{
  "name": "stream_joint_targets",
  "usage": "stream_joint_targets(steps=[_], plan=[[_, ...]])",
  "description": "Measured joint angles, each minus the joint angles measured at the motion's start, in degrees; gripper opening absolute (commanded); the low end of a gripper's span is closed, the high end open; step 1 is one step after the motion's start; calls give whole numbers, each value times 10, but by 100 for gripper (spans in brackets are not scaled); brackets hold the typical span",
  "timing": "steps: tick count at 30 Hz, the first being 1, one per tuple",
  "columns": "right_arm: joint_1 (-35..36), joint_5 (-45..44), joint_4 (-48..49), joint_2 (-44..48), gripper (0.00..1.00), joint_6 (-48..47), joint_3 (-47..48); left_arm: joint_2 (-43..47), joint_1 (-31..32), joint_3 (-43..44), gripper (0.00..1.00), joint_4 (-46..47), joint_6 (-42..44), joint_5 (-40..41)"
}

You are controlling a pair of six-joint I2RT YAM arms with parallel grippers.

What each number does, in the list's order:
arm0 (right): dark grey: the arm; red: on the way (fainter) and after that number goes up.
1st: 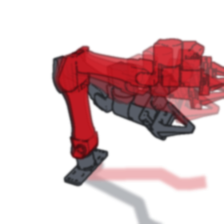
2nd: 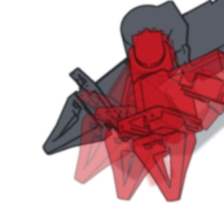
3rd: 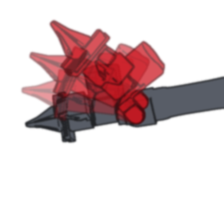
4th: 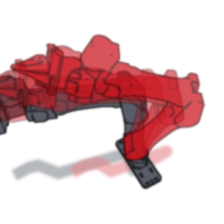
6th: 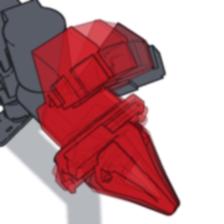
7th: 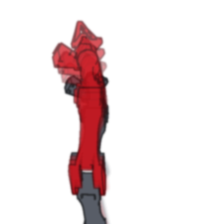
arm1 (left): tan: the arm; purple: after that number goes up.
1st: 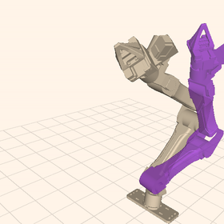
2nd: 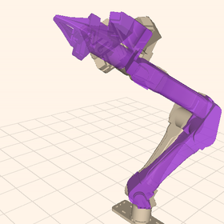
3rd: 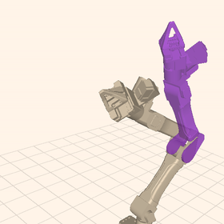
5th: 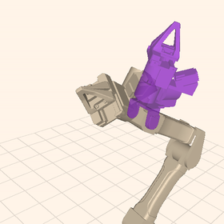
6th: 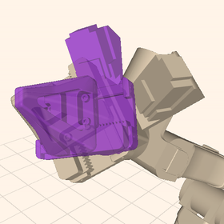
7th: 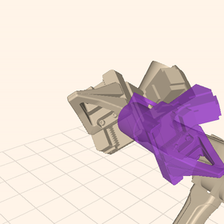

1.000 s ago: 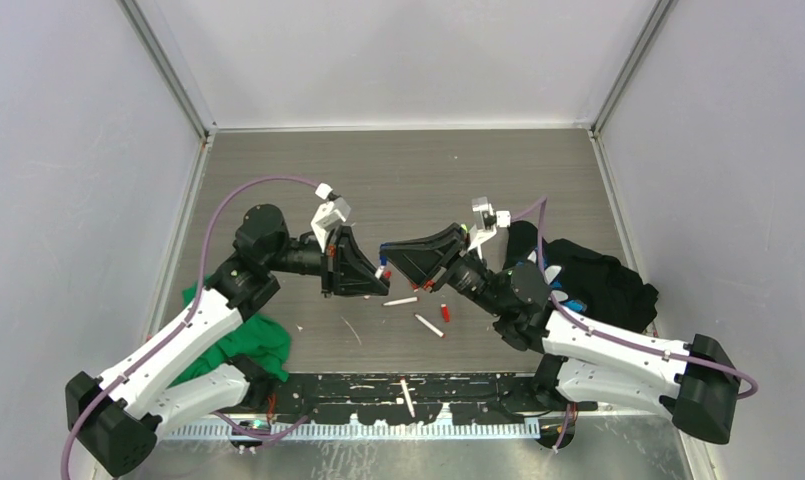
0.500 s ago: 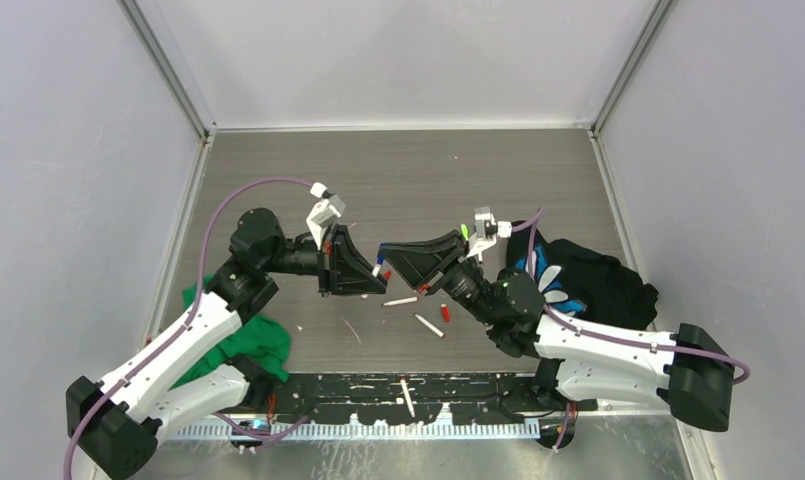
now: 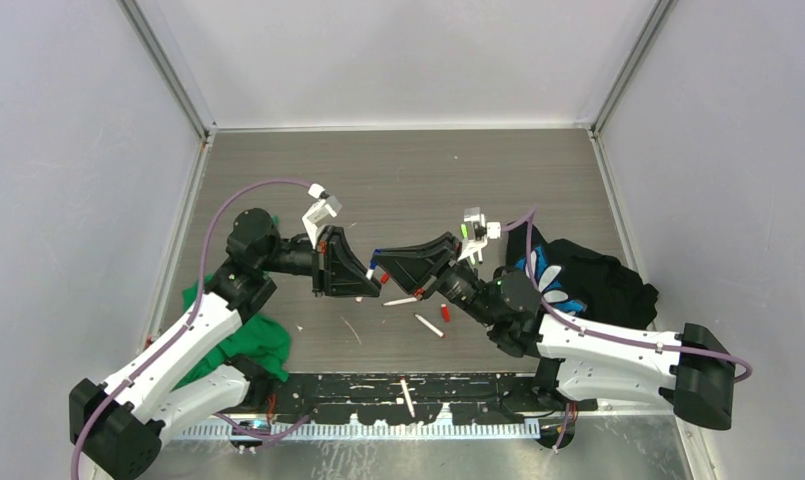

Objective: Insert the pens into the pen caps
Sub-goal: Insert the pen cap onto the pen.

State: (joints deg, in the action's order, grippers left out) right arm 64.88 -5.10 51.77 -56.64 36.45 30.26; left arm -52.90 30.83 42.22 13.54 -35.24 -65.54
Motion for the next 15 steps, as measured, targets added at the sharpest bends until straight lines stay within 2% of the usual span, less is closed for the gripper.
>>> stream_joint_targets(steps=[8, 15], plan=[[0, 20, -81, -2, 1, 5, 37, 8, -6, -2, 0, 3, 4, -15], [10, 30, -59, -3, 1, 17, 12, 16, -6, -10, 0, -17, 7, -37]])
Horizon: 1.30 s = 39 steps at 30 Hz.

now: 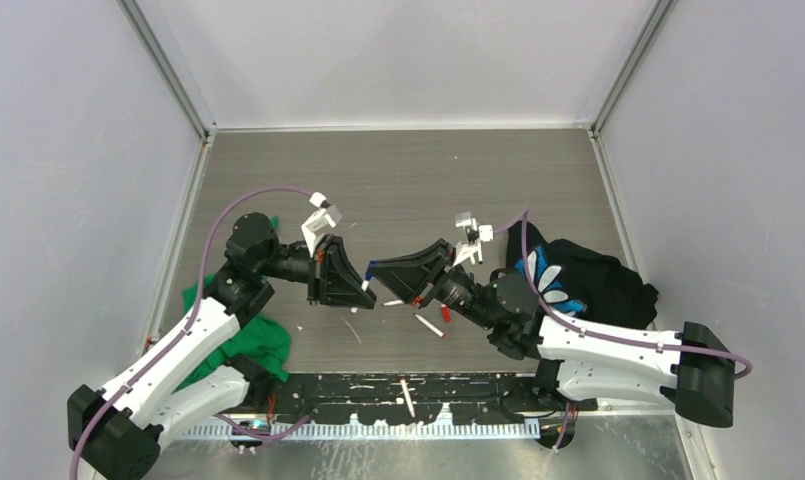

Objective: Insert the pens into the pen caps
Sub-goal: Insert the pen cap onto the pen.

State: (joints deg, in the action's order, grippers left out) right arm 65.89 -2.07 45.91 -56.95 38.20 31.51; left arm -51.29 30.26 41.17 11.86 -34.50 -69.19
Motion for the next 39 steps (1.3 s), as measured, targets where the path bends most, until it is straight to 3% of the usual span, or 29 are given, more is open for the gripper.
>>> stream_joint_targets(steps=[16, 21, 24, 26, 29, 33, 36, 38, 39], plan=[[38, 20, 41, -24, 1, -3, -19, 1, 1, -22, 0, 10, -17, -97], [45, -12, -54, 3, 1, -10, 11, 5, 7, -21, 1, -20, 25, -68], [57, -51, -123, 24, 1, -23, 36, 2, 33, 2, 5, -83, 86, -29], [63, -71, -146, 31, 1, -36, 47, -9, 63, 39, 12, -158, 152, 10], [75, -91, -182, 36, 1, -66, 64, -19, 96, 72, 30, -225, 220, 65], [82, -121, -233, 34, 1, -97, 79, -19, 111, 78, 40, -281, 277, 127], [88, -125, -283, 33, 1, -112, 83, -19, 113, 79, 57, -293, 301, 174], [92, -131, -309, 35, 1, -120, 84, -16, 113, 79, 78, -298, 315, 196], [92, -134, -325, 38, 1, -125, 84, -14, 113, 79, 82, -298, 322, 206]])
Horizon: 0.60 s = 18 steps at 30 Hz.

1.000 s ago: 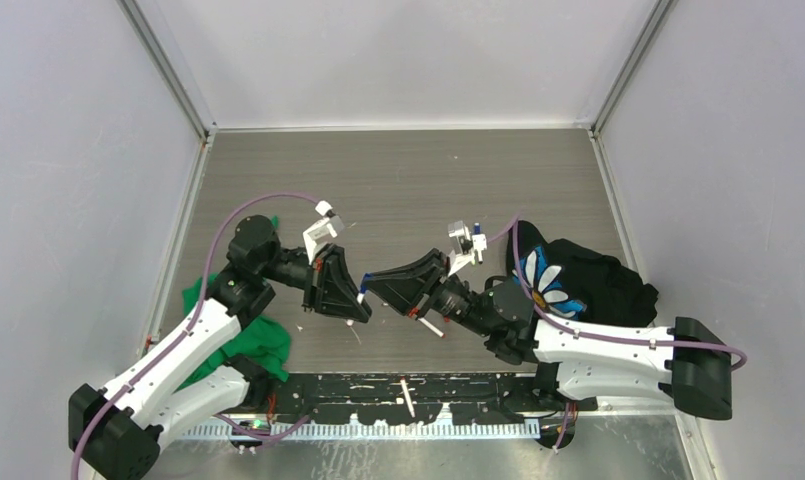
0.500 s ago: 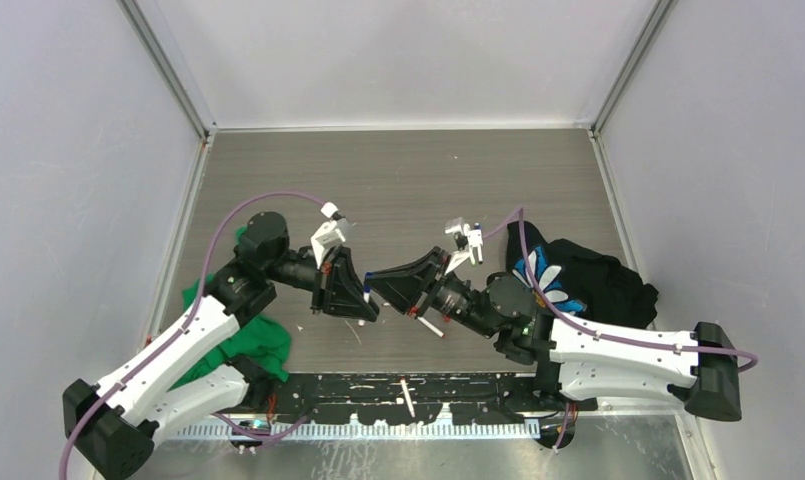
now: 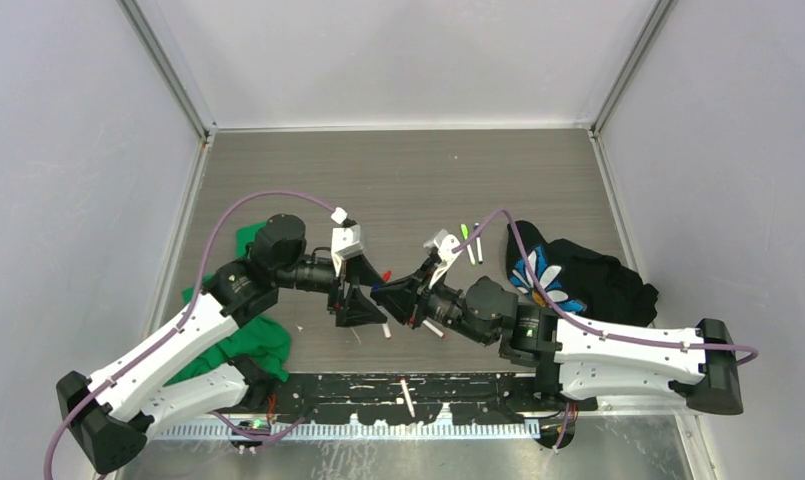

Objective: Insert the pens into the pen caps
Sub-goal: Insert the pen cap onto the pen, then place the pen at the center of the board.

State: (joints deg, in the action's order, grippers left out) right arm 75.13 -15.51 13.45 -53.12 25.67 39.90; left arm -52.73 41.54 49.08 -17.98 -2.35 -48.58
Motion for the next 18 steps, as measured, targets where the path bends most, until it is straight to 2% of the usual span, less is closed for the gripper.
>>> stream_joint_targets(steps=[5, 11, 13, 18], plan=[[1, -31, -45, 20, 1, -19, 3, 2, 0, 4, 92, -5, 17, 19], [-26, -90, -125, 10, 1, -31, 50, 15, -11, 4, 95, -6, 18, 12], [-75, -87, -156, -4, 1, -30, 66, 30, -31, 4, 98, -3, 13, 21], [-296, -2, -222, -82, 1, -27, 71, 75, -101, 4, 98, 3, -6, 134]])
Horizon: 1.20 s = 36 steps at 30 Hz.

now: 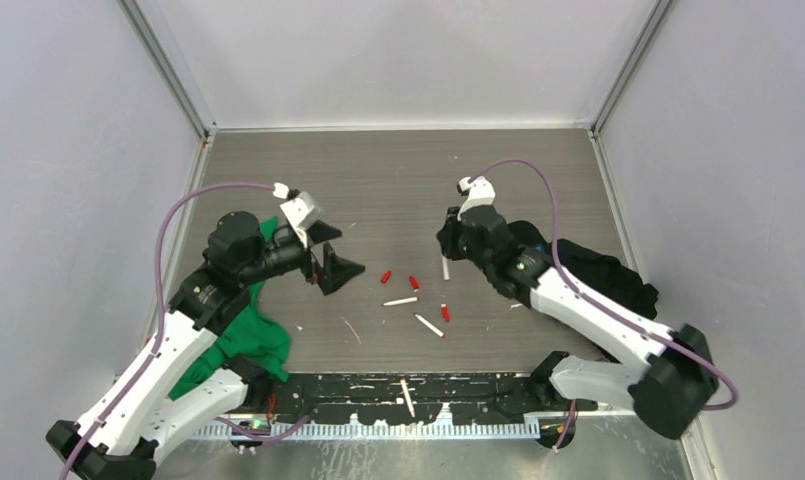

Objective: Insert the pens into the pen caps
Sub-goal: Place the pen at the center of the board.

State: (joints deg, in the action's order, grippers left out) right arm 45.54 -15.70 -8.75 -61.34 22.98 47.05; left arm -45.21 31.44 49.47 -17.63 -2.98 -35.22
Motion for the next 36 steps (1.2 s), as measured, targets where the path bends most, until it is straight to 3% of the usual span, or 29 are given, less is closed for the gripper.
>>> stream_joint_targets(steps=[2, 7, 16, 19, 23, 26, 30, 36], plan=[[-61, 21, -25, -50, 1, -7, 2, 2, -17, 1, 98, -5, -2, 75], [-122, 50, -63, -167, 1, -38, 13, -23, -26, 6, 98, -33, -2, 234], [-162, 56, -46, -308, 1, -95, 84, -42, -26, 6, 98, -52, -2, 279], [-170, 56, -41, -342, 10, -111, 107, -47, -26, 6, 98, -55, -2, 281], [-183, 56, -40, -377, 41, -127, 129, -53, -26, 6, 98, -58, -1, 286], [-188, 56, -40, -389, 56, -137, 137, -55, -26, 6, 98, -59, -1, 290], [-191, 60, -43, -389, 63, -150, 149, -57, -25, 6, 98, -62, -1, 292], [-186, 145, -64, -348, 61, -169, 160, -57, -24, 6, 98, -64, -4, 304]])
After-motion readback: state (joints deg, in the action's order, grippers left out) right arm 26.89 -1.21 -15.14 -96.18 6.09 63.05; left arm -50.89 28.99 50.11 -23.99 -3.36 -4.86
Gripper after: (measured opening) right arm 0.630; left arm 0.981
